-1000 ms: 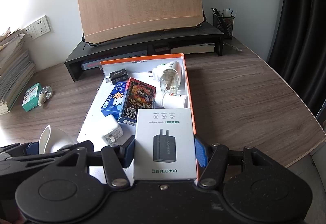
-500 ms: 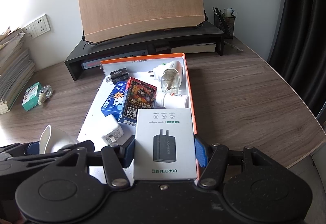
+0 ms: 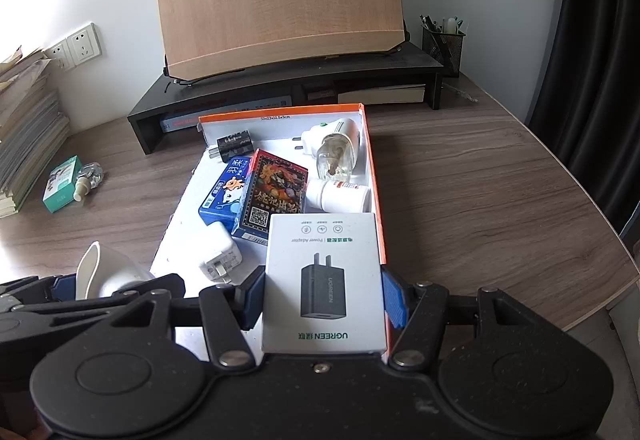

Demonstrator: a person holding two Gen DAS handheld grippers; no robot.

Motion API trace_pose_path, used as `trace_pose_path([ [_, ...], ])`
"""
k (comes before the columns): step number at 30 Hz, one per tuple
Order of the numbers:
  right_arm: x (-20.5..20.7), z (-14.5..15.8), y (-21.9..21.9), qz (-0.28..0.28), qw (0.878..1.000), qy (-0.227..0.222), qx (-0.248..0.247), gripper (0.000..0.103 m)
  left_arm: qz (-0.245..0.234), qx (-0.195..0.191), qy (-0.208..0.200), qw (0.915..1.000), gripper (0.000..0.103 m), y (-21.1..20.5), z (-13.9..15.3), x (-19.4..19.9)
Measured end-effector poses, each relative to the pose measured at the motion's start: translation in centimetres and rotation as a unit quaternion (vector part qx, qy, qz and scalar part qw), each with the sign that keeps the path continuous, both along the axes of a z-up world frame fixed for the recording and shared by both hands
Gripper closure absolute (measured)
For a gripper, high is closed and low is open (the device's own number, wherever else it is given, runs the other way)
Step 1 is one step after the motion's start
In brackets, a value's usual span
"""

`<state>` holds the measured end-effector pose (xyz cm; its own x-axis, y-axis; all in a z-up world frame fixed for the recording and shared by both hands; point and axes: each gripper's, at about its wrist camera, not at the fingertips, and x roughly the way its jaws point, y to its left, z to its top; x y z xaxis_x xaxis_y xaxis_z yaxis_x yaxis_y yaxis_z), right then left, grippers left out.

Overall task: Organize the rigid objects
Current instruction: 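Lower the held white heater and UGREEN box into the white box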

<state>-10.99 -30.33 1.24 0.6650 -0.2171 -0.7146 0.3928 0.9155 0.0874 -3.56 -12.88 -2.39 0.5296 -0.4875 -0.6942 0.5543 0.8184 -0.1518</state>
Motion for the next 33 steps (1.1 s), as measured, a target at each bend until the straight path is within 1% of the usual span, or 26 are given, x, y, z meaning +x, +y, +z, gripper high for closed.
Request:
trace_pose_path([
  [23,0.45,-0.10,-0.14,0.003,1.000,0.006,-0.004,0.032,-0.004,0.004,0.000,1.0000,0.025,-0.10,-0.08,0.11],
  [33,0.91,-0.61,-0.55,0.004,1.000,0.013,-0.001,0.032,-0.006,0.006,0.005,1.0000,0.025,-0.52,-0.46,0.27],
])
